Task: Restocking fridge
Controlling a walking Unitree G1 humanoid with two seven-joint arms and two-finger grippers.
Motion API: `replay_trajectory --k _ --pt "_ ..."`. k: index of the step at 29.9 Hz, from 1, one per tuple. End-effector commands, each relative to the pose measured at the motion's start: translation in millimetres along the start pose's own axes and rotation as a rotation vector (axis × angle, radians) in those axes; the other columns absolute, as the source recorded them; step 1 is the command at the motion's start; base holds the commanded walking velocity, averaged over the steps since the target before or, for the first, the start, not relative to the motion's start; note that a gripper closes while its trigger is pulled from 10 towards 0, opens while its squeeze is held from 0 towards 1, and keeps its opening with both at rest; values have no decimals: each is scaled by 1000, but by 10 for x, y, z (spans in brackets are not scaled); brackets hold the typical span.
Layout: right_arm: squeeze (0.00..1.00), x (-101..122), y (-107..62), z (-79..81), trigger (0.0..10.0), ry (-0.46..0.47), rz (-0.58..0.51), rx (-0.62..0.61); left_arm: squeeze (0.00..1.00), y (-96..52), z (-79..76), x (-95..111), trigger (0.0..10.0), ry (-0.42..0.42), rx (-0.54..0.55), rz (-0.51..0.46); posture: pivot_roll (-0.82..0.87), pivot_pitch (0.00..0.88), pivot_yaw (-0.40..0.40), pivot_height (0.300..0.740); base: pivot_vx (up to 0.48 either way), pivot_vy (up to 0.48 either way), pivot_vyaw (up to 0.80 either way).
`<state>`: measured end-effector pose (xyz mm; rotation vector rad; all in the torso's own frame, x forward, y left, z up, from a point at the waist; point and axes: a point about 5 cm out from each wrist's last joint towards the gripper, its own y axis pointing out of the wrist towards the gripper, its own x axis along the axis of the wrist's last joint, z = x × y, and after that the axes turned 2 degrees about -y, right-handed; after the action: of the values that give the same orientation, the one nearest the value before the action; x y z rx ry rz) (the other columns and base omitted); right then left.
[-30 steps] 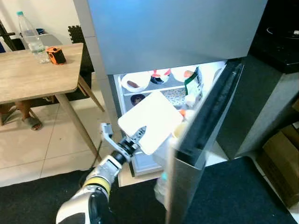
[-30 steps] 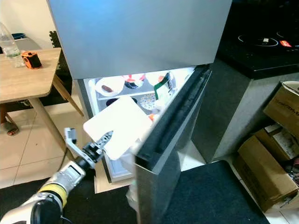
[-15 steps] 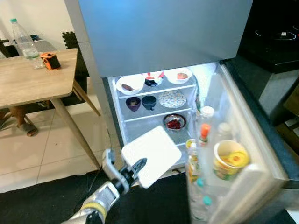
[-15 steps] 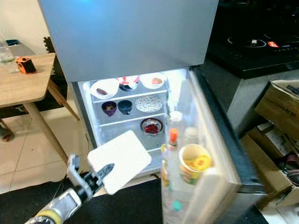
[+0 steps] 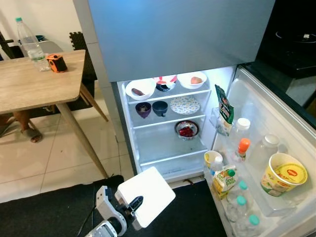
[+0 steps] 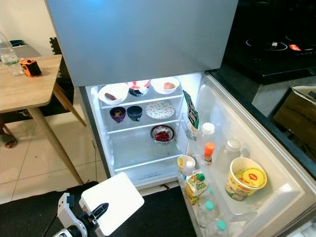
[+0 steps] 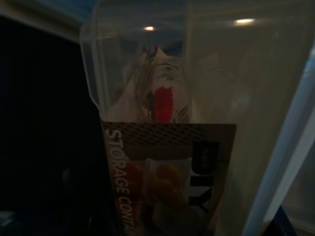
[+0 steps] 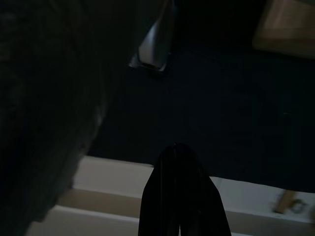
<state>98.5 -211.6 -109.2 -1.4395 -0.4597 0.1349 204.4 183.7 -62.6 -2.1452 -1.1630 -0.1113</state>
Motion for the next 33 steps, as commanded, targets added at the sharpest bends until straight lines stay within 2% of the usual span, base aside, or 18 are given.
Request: replay_trajectory --k 1,4,6,12,14,15,16,17,18,19,20,23,25,26,28,30,32,33 --pt "0 203 9 30 10000 44 -120 23 0 -102 156 10 10000 11 101 -18 -71 0 13 740 0 0 0" --pt "0 219 7 26 10000 60 -144 14 0 -141 219 -23 10000 17 151 -14 -73 0 13 740 0 0 0" --pt "0 262 -2 6 10000 95 -203 -18 0 -218 334 -90 10000 50 251 3 -73 0 13 740 0 0 0" --pt "0 366 -26 11 10000 133 -327 -1 0 -279 419 -132 10000 92 332 15 -74 0 10 740 0 0 0" --pt "0 990 -178 -116 10000 90 -537 114 0 -281 424 -129 10000 98 342 12 -74 0 10 740 0 0 0" --pt "0 990 -178 -116 10000 90 -537 114 0 -281 424 -129 10000 98 342 12 -74 0 10 740 0 0 0" --pt "0 1226 -260 -149 10000 60 -607 160 0 -281 424 -128 10000 98 344 10 -74 0 10 740 0 0 0" --pt "0 1226 -260 -149 10000 60 -607 160 0 -281 424 -128 10000 98 344 10 -74 0 10 740 0 0 0" --pt "0 1422 -339 -153 10000 35 -672 219 0 -278 423 -126 10000 100 347 9 -71 0 8 740 0 0 0" --pt "0 1422 -339 -153 10000 35 -672 219 0 -278 423 -126 10000 100 347 9 -71 0 8 740 0 0 0" --pt "0 1614 -423 -115 10000 -3 -734 308 0 -275 420 -122 10000 102 348 7 -71 0 9 740 0 0 0" --pt "0 1614 -423 -115 10000 -3 -734 308 0 -275 420 -122 10000 102 348 7 -71 0 9 740 0 0 0" --pt "0 1865 -543 -28 10000 -118 -790 417 0 -267 414 -122 10000 107 352 6 -70 0 7 740 0 0 0" --pt "0 1911 -557 -2 10000 -173 -777 423 0 -264 411 -123 10000 108 353 7 -70 0 7 740 0 0 0" --pt "0 1911 -557 -2 10000 -173 -777 423 0 -264 411 -123 10000 108 353 7 -70 0 7 740 0 0 0" --pt "0 1816 -464 -23 10000 -267 -631 328 0 -260 408 -135 10000 109 354 10 -69 0 6 740 0 0 0" --pt "0 1633 -361 -124 10000 -299 -474 188 0 -261 410 -145 10000 111 357 14 -69 0 6 740 0 0 0" --pt "0 1575 -338 -161 10000 -308 -434 145 0 -262 411 -148 10000 112 358 16 -69 0 6 740 0 0 0"
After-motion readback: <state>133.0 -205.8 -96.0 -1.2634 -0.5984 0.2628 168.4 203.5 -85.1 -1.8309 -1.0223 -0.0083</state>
